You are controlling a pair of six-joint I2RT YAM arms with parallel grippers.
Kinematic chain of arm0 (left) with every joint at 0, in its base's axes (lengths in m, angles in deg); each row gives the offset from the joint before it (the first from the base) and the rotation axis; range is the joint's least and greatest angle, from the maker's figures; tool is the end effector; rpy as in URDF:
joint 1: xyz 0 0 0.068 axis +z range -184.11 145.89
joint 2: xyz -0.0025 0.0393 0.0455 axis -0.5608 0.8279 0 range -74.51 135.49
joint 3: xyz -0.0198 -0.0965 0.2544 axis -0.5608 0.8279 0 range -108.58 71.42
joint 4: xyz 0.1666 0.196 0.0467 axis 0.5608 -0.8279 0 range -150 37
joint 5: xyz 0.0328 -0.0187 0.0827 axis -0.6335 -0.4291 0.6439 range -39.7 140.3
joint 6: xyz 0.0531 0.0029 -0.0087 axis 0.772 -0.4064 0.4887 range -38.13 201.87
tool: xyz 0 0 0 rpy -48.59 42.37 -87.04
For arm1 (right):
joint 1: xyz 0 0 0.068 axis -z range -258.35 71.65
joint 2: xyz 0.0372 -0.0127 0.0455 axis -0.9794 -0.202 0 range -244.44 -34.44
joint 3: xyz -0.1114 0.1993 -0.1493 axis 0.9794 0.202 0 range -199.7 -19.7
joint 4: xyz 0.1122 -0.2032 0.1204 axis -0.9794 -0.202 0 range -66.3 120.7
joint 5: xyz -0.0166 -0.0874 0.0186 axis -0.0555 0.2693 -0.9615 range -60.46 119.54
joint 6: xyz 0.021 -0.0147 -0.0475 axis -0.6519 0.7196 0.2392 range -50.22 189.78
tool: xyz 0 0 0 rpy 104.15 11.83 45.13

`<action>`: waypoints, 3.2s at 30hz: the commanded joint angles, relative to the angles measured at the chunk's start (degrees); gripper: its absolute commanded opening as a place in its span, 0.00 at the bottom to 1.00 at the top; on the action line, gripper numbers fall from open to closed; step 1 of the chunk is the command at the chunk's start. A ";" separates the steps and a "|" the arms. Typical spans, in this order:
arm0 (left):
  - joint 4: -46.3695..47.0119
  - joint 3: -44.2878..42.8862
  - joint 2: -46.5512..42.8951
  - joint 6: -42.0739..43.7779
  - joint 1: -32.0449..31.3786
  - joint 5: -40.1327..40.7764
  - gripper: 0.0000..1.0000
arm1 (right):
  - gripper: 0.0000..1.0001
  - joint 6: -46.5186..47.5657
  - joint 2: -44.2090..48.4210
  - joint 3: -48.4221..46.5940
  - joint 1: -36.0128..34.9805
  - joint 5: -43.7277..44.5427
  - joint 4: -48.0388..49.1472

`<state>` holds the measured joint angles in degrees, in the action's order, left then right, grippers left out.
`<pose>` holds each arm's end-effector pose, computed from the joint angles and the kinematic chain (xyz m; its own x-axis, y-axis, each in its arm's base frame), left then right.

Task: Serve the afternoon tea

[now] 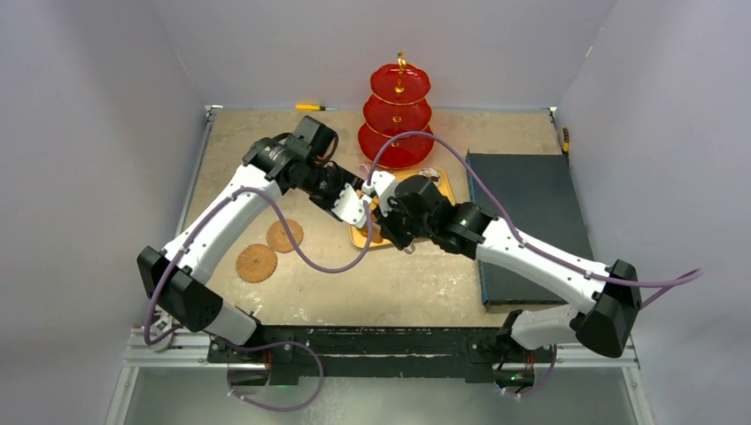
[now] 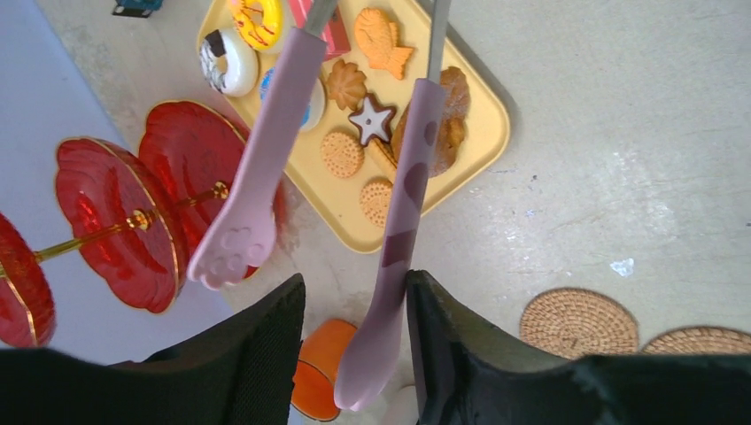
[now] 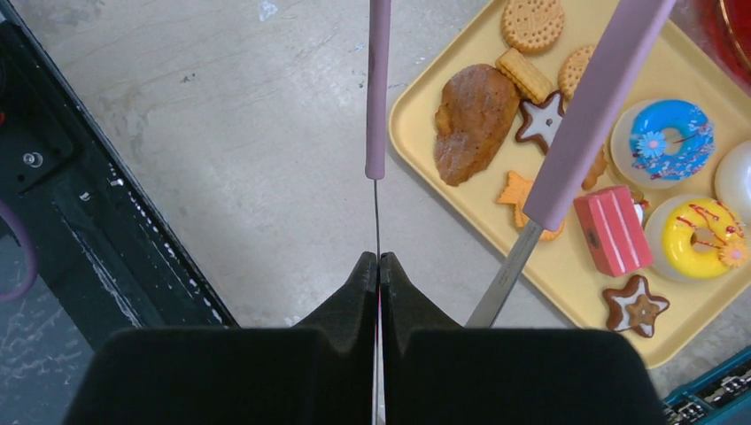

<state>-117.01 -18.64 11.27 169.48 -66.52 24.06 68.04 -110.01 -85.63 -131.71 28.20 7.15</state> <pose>0.2396 -0.1706 0.3634 0.6380 0.6565 -0.4025 0.7563 -0.4359 0.4879 0.1768 0.2392 0.3273 -0.3513 -0.4214 -0.8361 -0.8036 0.5940 0.0383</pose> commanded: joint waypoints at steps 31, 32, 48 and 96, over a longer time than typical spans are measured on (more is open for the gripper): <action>12.11 8.94 -7.81 -46.20 12.09 -31.25 0.00 | 0.98 -0.25 15.39 -12.55 12.56 -4.28 13.31; 12.72 9.21 -8.09 -48.02 12.38 -31.67 0.00 | 0.98 -0.93 16.36 -11.55 15.85 -9.37 13.87; 8.99 5.88 -6.75 -60.53 18.52 -48.72 0.00 | 0.98 -9.77 18.74 12.97 30.71 -53.95 44.36; 23.31 7.44 -11.06 -67.33 15.74 -48.77 0.00 | 0.91 -34.98 -10.94 11.92 17.42 -40.23 110.33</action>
<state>-94.89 -9.88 1.85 98.73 -50.39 -24.37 37.09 -120.72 -71.40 -113.39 -12.94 111.69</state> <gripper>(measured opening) 0.062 0.945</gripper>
